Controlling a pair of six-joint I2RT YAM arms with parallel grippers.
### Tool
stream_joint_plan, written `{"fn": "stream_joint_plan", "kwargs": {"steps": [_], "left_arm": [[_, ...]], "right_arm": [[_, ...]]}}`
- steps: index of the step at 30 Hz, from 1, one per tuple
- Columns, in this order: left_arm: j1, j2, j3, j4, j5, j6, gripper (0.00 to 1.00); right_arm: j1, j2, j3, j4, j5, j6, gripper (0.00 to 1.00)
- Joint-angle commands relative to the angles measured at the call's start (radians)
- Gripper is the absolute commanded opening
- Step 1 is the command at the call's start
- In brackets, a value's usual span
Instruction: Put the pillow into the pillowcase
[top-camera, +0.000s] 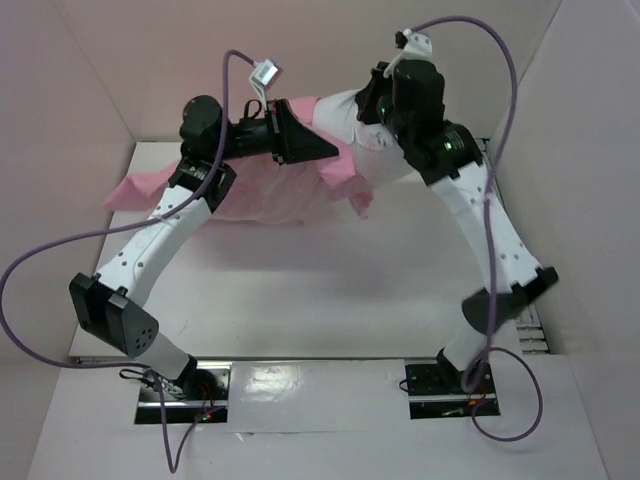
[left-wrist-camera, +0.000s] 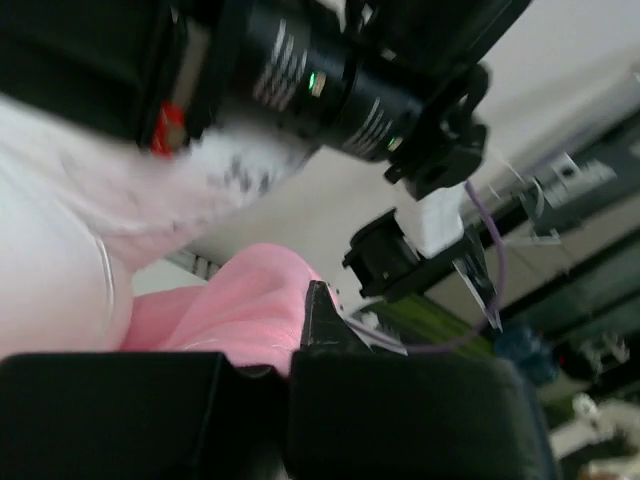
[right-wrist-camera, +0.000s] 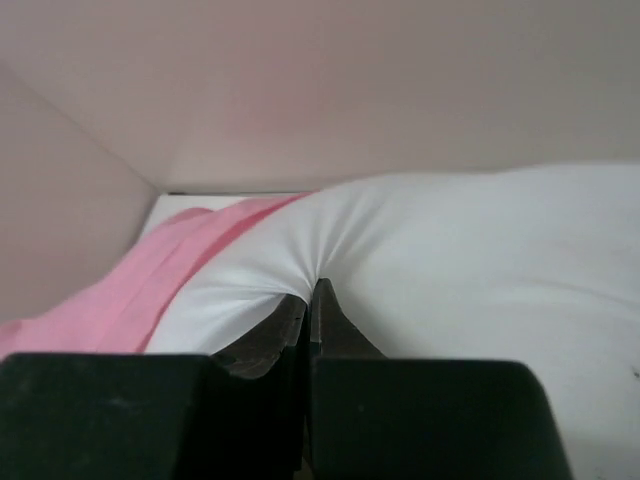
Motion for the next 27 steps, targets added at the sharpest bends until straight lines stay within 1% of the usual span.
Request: {"fn": "stream_joint_plan", "kwargs": {"steps": [1, 2, 3, 5, 6, 7, 8, 9, 10, 12, 13, 15, 17, 18, 19, 20, 21, 22, 23, 25, 27], "left_arm": [[-0.022, -0.033, 0.062, 0.098, 0.153, -0.036, 0.0], [-0.022, -0.06, -0.011, 0.137, 0.153, -0.05, 0.0], [-0.032, -0.129, -0.199, 0.231, 0.132, -0.076, 0.0], [-0.041, -0.189, -0.389, 0.295, 0.104, -0.108, 0.0], [-0.041, -0.212, -0.549, 0.334, 0.084, -0.123, 0.0], [-0.053, -0.235, -0.61, 0.379, 0.084, -0.149, 0.0], [-0.067, -0.236, -0.66, 0.404, 0.084, -0.16, 0.0], [-0.067, -0.236, -0.728, 0.404, 0.084, -0.16, 0.0], [-0.096, -0.245, -0.75, 0.404, 0.073, -0.16, 0.0], [-0.117, -0.245, -0.767, 0.404, 0.052, -0.151, 0.0], [-0.133, -0.245, -0.755, 0.389, 0.052, -0.131, 0.0], [-0.167, -0.211, -0.668, 0.324, 0.042, -0.101, 0.0], [-0.177, -0.174, -0.574, 0.272, 0.052, -0.055, 0.0], [-0.177, -0.113, -0.516, 0.24, 0.052, -0.054, 0.0], [-0.177, -0.073, -0.357, 0.221, 0.091, -0.045, 0.0], [-0.165, -0.032, -0.262, 0.192, 0.102, -0.036, 0.0], [-0.154, 0.046, -0.071, 0.145, 0.111, -0.025, 0.0], [-0.154, 0.079, 0.019, 0.116, 0.127, -0.025, 0.0], [-0.154, 0.105, 0.094, 0.085, 0.127, -0.015, 0.0], [-0.164, 0.117, 0.173, 0.042, 0.138, 0.016, 0.0], [-0.19, 0.053, 0.088, 0.042, 0.115, 0.028, 0.0]], "right_arm": [[0.11, -0.23, -0.251, 0.21, 0.065, -0.022, 0.0], [0.132, -0.261, -0.345, 0.231, 0.065, 0.002, 0.0], [0.182, -0.287, -0.531, 0.245, 0.076, 0.042, 0.0], [0.239, -0.344, -0.725, 0.286, 0.088, 0.088, 0.0], [0.264, -0.344, -0.893, 0.287, 0.088, 0.114, 0.0], [0.297, -0.353, -0.963, 0.287, 0.088, 0.175, 0.0], [0.316, -0.353, -1.028, 0.287, 0.072, 0.203, 0.0], [0.339, -0.353, -1.086, 0.331, 0.061, 0.23, 0.0], [0.373, -0.364, -1.181, 0.357, 0.052, 0.27, 0.0], [0.382, -0.364, -1.218, 0.403, 0.041, 0.301, 0.0], [0.382, -0.364, -1.219, 0.42, 0.025, 0.312, 0.0], [0.352, -0.341, -1.187, 0.448, -0.005, 0.312, 0.0], [0.269, -0.329, -1.072, 0.448, -0.015, 0.281, 0.0], [0.232, -0.329, -1.023, 0.448, -0.015, 0.272, 0.0], [0.156, -0.329, -0.92, 0.448, -0.015, 0.272, 0.0], [0.119, -0.329, -0.874, 0.448, -0.015, 0.261, 0.0], [0.088, -0.344, -0.834, 0.463, -0.015, 0.261, 0.0], [0.063, -0.355, -0.774, 0.463, -0.015, 0.261, 0.0], [0.039, -0.367, -0.757, 0.463, -0.015, 0.237, 0.0], [0.039, -0.41, -0.748, 0.451, -0.024, 0.226, 0.0], [0.049, -0.468, -0.844, 0.451, -0.037, 0.235, 0.0]]}}
